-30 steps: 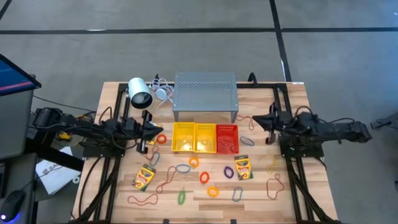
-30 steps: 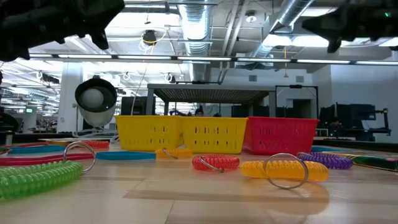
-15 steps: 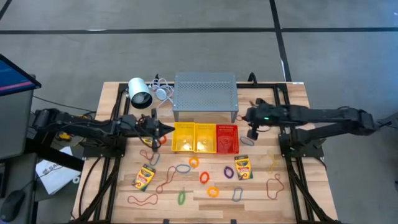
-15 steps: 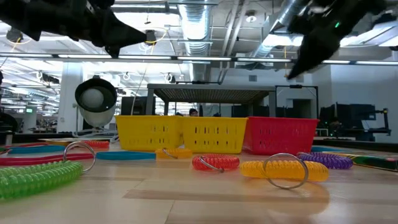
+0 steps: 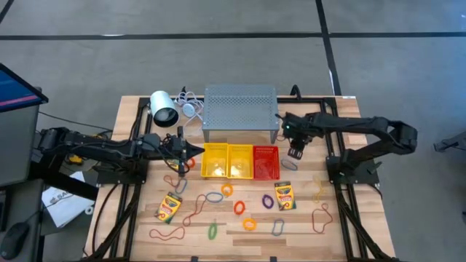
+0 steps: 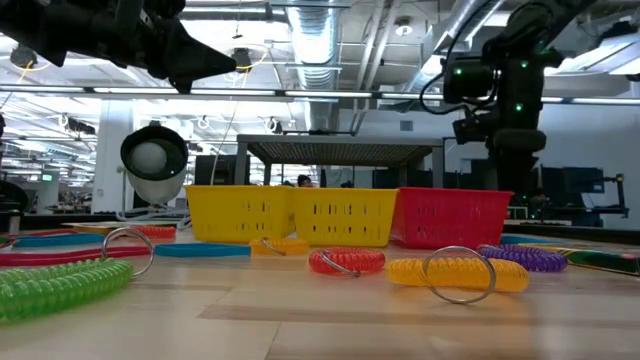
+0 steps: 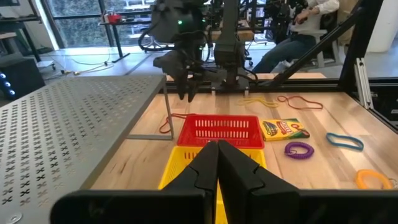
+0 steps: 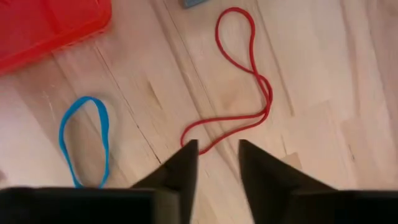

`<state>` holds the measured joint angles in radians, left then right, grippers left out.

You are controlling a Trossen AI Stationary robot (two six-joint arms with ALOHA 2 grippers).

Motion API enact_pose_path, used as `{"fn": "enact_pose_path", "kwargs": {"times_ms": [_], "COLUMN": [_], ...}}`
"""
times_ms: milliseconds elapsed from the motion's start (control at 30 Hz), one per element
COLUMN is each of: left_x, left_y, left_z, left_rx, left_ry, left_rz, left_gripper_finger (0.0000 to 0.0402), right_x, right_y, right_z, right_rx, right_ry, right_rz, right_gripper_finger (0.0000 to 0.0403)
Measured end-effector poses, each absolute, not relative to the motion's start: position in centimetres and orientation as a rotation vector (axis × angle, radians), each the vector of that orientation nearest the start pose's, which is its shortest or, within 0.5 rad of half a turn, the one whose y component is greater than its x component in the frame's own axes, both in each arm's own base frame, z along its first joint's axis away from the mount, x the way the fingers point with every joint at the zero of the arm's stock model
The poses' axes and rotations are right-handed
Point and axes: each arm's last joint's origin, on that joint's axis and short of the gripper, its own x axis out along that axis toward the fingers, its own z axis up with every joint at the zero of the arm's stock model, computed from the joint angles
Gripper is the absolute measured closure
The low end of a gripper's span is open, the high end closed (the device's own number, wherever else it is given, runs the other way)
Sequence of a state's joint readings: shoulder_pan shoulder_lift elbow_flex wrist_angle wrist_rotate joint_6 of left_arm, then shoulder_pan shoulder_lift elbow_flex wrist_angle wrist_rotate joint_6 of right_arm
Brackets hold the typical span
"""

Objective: Pick & Place Office Desk Supplies
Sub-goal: Put the red rubber band into the left yellow basket

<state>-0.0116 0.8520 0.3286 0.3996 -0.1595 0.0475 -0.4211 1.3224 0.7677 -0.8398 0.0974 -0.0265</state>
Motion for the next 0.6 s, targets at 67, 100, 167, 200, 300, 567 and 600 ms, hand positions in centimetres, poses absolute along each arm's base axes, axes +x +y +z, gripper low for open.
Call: {"fn": "enact_pose_path", "kwargs": {"times_ms": [67, 100, 167, 200, 300, 567, 600], "left_x": [18.4, 18.4, 18.4, 18.4, 18.4, 18.4, 18.4], "left_y": [0.2, 0.2, 0.2, 0.2, 0.2, 0.2, 0.2], "left_z": [21.9, 21.9, 21.8, 21.8, 21.8, 21.8, 21.8], "left_rx": [0.058, 0.059, 0.058, 0.058, 0.046, 0.032, 0.031], "left_ry": [0.131, 0.134, 0.143, 0.146, 0.145, 0.144, 0.144], "left_rz": [0.145, 0.144, 0.144, 0.144, 0.145, 0.146, 0.146], "left_gripper_finger": [0.0399, 0.0399, 0.0399, 0.0399, 0.0399, 0.0399, 0.0399], "right_x": [19.1, 19.0, 18.9, 18.9, 18.8, 17.9, 17.9], "right_y": [-9.2, -9.3, -9.5, -9.6, -9.8, -10.6, -10.7], "right_z": [18.6, 18.6, 18.6, 18.6, 18.6, 18.5, 18.4], "right_rx": [0.225, 0.232, 0.240, 0.242, 0.269, 0.516, 0.549], "right_ry": [1.393, 1.391, 1.390, 1.390, 1.378, 1.358, 1.353], "right_rz": [-0.411, -0.413, -0.422, -0.425, -0.452, -0.668, -0.696], "right_gripper_finger": [0.0240, 0.0224, 0.0196, 0.0184, 0.0159, 0.0154, 0.0154]}}
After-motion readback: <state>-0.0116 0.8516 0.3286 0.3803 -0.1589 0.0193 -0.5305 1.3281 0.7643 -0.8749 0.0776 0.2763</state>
